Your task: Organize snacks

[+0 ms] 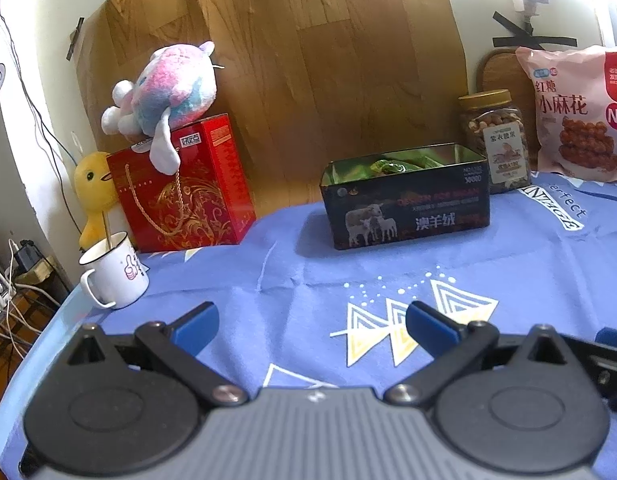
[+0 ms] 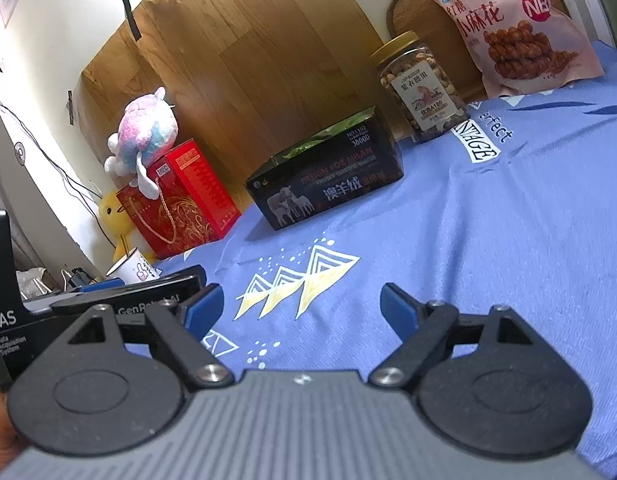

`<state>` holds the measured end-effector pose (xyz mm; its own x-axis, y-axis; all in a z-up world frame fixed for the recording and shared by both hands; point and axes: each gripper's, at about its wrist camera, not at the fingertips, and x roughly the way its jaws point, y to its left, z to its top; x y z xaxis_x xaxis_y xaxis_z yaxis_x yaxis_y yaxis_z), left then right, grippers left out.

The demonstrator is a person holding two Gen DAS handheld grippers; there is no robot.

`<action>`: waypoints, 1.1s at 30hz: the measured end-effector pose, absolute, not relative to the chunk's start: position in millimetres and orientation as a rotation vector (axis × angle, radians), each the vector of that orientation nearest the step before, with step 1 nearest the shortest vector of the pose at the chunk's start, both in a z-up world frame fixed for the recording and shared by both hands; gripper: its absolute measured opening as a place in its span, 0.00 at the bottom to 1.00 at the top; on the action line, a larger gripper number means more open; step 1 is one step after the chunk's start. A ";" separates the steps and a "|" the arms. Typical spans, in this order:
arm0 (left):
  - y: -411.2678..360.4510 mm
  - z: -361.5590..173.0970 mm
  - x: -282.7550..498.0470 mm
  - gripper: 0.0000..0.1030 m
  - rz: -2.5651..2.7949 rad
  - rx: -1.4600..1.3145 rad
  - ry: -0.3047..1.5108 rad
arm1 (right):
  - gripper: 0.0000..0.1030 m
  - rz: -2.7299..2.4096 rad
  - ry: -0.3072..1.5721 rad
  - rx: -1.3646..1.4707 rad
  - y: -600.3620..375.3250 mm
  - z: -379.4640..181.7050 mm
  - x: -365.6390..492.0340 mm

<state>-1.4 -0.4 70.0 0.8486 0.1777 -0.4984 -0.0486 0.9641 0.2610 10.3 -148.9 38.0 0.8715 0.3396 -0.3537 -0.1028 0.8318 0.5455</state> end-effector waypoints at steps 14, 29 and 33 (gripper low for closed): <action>3.1 65.8 2.5 1.00 0.078 0.176 0.609 | 0.85 0.243 0.464 0.546 -149.3 35.8 11.4; 4.4 64.4 4.1 1.00 0.067 0.163 0.637 | 0.85 0.242 0.471 0.553 -152.0 32.9 12.4; 5.7 64.8 3.3 1.00 0.073 0.165 0.628 | 0.85 0.241 0.472 0.552 -151.7 33.5 12.5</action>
<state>3.3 5.7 64.8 0.8069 0.1185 -0.5787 -0.0182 0.9842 0.1762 12.5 -151.7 33.5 0.8663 0.3425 -0.3637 -0.0945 0.8272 0.5539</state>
